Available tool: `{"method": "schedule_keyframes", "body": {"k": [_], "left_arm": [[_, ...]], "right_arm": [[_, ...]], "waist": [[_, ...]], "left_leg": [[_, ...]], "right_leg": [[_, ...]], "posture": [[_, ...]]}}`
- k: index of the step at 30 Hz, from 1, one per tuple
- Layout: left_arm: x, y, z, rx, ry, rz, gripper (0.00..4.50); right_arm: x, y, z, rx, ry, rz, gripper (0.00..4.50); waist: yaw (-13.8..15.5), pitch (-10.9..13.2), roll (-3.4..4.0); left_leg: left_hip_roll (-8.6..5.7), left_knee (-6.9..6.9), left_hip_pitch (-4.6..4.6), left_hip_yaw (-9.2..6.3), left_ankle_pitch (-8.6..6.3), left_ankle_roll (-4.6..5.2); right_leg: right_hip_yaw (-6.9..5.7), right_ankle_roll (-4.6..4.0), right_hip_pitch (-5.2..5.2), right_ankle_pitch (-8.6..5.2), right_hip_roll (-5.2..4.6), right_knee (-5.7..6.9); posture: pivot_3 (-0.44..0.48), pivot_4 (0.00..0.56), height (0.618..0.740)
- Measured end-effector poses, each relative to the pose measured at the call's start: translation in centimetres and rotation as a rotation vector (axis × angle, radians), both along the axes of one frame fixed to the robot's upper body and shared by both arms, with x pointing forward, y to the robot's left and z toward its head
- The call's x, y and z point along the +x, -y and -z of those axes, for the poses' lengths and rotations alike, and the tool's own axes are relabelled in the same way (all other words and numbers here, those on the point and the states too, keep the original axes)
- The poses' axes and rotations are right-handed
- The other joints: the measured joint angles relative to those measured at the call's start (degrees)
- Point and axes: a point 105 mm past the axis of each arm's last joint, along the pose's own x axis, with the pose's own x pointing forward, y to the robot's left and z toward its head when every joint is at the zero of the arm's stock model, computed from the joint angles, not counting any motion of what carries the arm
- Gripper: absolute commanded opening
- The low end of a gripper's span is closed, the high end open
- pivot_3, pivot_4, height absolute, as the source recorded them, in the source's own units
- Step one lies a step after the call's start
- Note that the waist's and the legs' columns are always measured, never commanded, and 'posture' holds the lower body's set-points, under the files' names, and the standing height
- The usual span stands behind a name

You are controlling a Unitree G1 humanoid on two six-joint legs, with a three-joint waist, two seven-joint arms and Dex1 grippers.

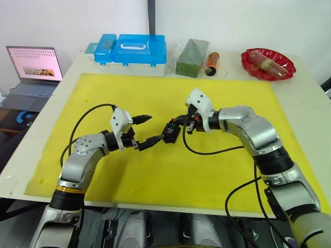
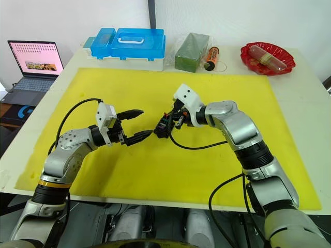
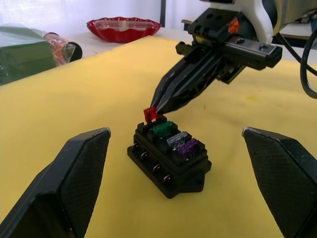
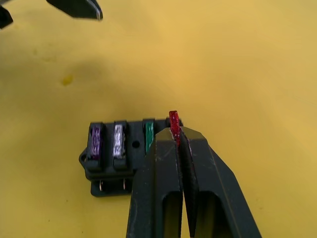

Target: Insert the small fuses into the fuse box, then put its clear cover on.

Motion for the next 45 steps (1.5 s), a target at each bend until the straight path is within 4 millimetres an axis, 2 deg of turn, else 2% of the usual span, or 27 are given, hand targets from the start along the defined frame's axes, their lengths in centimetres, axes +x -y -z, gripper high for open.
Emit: {"method": "schedule_keyframes", "body": {"k": [20,25,32,42,45], "left_arm": [[0.2,0.0,-0.2,0.001,-0.005,-0.008,4.50],[0.1,0.1,-0.2,0.002,-0.005,-0.006,4.50],[0.1,0.1,-0.3,0.004,-0.004,-0.004,4.50],[0.2,0.2,-0.6,0.006,0.005,0.004,4.50],[0.2,0.3,-0.7,0.005,0.008,0.005,4.50]], "right_arm": [[0.6,0.2,0.4,-0.001,0.011,0.014,0.03],[0.6,0.4,0.5,-0.007,0.013,0.021,1.30],[0.6,0.7,0.7,0.003,-0.008,0.033,1.30],[0.1,0.3,-1.6,0.121,0.010,0.008,1.30],[0.1,0.0,-1.7,0.140,0.010,0.007,0.72]], "waist": [[-0.01,0.00,0.00],[0.00,0.00,0.00],[0.03,0.00,0.00],[0.02,0.00,0.00],[0.00,0.00,0.00]], "left_leg": [[0.00,0.00,0.01,0.00,0.01,-0.01],[0.00,0.00,0.02,0.00,0.01,-0.01],[0.00,0.00,0.02,0.00,0.01,-0.02],[0.00,0.00,0.02,-0.01,0.01,-0.02],[0.00,0.00,0.02,0.00,0.01,-0.02]], "right_leg": [[0.00,0.00,0.01,0.00,0.00,0.01],[0.00,0.00,0.02,0.00,0.00,0.01],[0.00,0.00,0.01,0.00,0.00,0.01],[0.00,0.00,0.01,0.00,0.00,0.01],[0.00,0.00,0.01,0.00,0.00,0.01]], "posture": [[0.000,0.150,0.740],[0.000,0.150,0.740],[0.000,0.150,0.740],[0.000,0.150,0.740],[0.000,0.150,0.740]]}}
